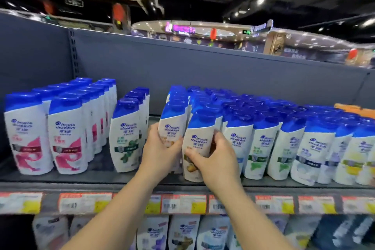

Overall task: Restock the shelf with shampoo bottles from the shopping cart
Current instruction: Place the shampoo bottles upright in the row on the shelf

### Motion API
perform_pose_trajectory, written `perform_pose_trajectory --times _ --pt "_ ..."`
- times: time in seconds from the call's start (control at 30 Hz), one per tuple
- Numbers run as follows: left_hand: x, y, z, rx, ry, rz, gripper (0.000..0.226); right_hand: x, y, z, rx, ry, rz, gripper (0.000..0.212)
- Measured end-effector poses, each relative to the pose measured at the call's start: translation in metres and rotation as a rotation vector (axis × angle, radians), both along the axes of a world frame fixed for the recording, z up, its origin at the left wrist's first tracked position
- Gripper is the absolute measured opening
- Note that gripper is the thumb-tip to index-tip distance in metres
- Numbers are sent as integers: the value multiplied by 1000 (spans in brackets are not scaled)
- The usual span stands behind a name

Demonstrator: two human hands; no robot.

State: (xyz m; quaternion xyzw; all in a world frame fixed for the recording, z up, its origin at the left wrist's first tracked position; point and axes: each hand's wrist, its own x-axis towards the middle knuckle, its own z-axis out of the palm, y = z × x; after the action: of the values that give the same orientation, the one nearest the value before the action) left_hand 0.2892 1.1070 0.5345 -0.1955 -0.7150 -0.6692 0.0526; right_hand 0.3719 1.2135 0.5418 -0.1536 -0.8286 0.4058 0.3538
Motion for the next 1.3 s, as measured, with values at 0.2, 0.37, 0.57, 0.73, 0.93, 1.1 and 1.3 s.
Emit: perform_pose_trajectory --times 0.2,0.37,0.57,0.73,0.93,1.1,1.3 --pt "-1 -11 -8 -208 -27 -48 47 11 1 -23 -56 -92 26 60" --pt "-5 -9 -10 -292 11 -20 47 8 1 -32 -45 -161 21 52" --pt "-14 -6 -11 -412 -46 -17 51 5 -3 -34 -35 -189 -27 62" --pt "-16 -9 -8 -384 -110 -78 56 3 -11 -34 -24 -199 -21 61" --pt "5 -20 -2 -26 -264 -71 62 -2 -26 -30 -21 -202 7 55" --pt "24 -20 -4 82 -128 -87 66 -10 -37 -24 -12 -224 49 51" --pt "18 -15 -17 -44 -98 -81 79 13 -21 37 353 -265 -24 32"
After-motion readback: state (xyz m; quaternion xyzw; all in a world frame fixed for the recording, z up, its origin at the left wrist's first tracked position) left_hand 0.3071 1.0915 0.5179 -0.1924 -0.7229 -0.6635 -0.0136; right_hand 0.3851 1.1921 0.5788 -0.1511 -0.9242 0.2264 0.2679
